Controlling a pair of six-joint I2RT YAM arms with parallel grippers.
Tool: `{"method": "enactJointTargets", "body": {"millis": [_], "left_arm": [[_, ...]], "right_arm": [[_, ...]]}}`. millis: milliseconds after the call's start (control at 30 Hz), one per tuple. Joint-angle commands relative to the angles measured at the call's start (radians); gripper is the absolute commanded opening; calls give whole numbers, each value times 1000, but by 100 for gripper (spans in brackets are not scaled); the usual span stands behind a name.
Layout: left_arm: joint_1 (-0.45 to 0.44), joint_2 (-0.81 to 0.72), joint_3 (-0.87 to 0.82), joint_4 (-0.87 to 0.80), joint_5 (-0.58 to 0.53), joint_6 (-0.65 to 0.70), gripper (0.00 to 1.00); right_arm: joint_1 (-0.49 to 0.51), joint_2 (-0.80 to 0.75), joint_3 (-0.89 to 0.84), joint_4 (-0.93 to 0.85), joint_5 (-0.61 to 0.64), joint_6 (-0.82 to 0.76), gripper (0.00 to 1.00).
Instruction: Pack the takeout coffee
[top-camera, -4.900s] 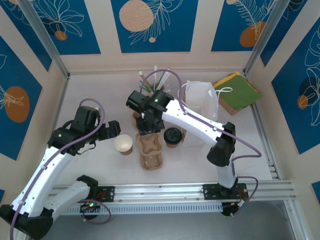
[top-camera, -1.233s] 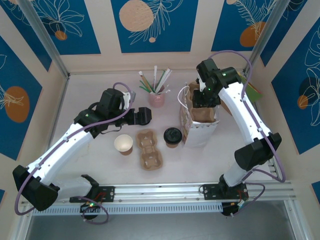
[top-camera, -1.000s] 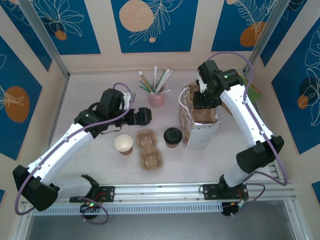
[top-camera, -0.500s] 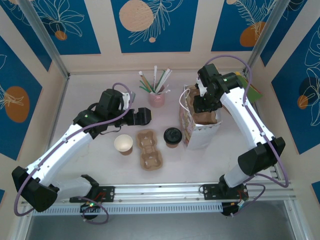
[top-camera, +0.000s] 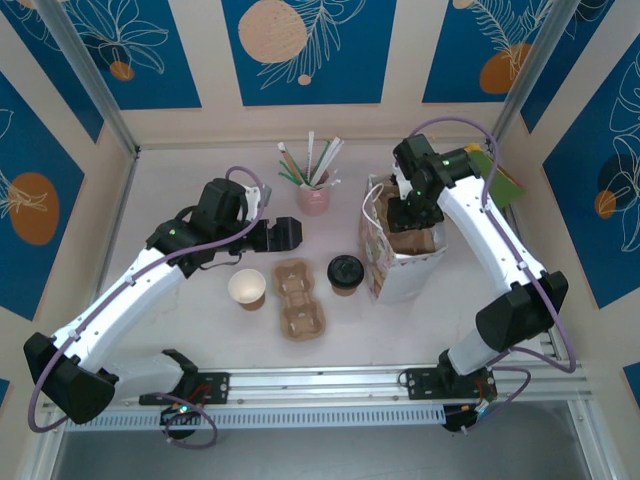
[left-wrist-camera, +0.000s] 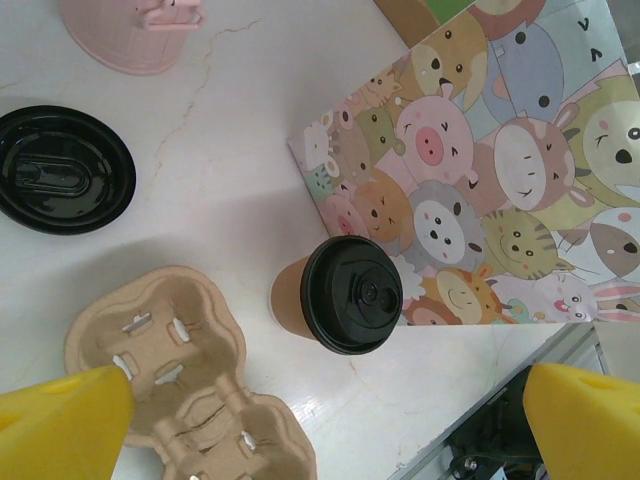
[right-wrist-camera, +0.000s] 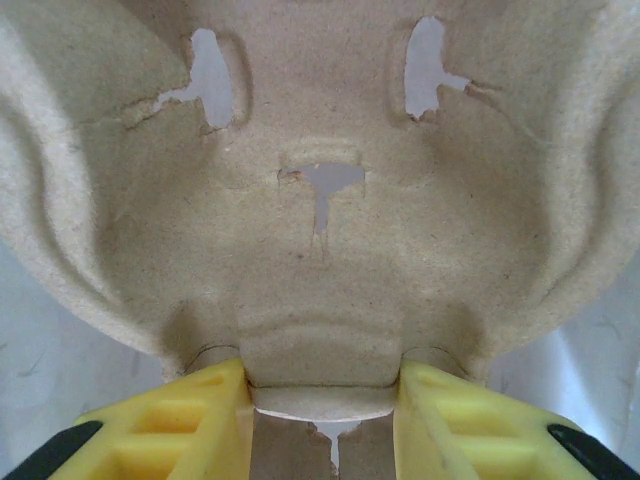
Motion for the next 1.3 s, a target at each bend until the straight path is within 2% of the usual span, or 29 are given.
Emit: {"method": "enactJointTargets", "body": {"millis": [0,1000,1267], "left_arm": [[8,-12,-1,-24,26,24,100],[16,-13,12,-50,23,29,100],[19,-38,14,-62,-56,31,100]], "right_arm": [[-6,7,-30,-7,-15,8,37],[-9,58,-189,98,-44,1,37],[-9,87,-200,116,-53,-1,37]]}}
